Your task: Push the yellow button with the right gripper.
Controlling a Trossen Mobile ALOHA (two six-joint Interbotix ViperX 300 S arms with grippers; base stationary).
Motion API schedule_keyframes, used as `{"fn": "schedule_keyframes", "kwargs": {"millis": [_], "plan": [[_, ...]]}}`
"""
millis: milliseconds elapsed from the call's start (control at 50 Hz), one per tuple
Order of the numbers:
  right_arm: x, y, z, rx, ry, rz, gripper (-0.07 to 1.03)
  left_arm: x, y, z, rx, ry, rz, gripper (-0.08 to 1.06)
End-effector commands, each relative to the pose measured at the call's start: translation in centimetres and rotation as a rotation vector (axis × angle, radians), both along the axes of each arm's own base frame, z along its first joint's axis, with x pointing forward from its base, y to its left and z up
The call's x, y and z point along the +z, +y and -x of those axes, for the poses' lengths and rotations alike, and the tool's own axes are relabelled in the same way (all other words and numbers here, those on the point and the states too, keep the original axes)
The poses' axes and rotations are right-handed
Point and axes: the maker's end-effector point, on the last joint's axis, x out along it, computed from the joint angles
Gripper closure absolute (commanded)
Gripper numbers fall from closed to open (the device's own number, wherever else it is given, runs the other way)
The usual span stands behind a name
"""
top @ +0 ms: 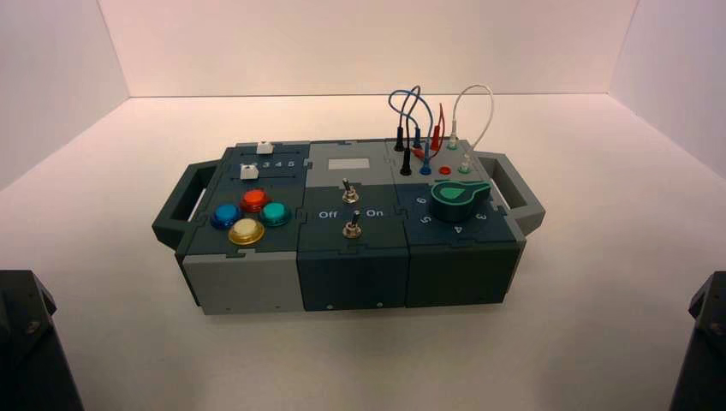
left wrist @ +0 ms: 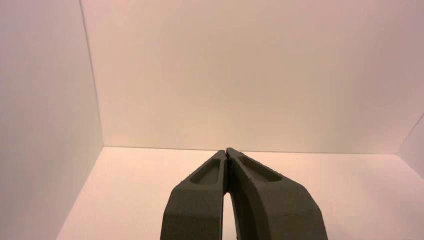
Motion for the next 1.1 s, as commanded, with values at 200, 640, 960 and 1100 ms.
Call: {"fn": "schedule_keyframes", "kwargs": {"millis": [200,640,960,1100], "plan": [[0.3,0.3,-0.2,0.012,0.009,-0.011,0.99,1.1,0.1,0.1,0.004,-0.032,0.007,1.01],[-0.5,1.2,-0.4,0.047,0.051,-0.020,0.99,0.2,-2.4,0.7,-0.127,0.195,-0.032,1.01],[-3.1,3.7,-1.3,0.149,0.209,0.013,0.99,-6.4,-7.8,4.1,-0.464,0.670,-0.216,1.01],[-3.8,5.9,-1.1,0.239,0.257,0.018,0.99,-10.0,-9.0,5.7,-0.545,0.827,-0.253,1.01]]}}
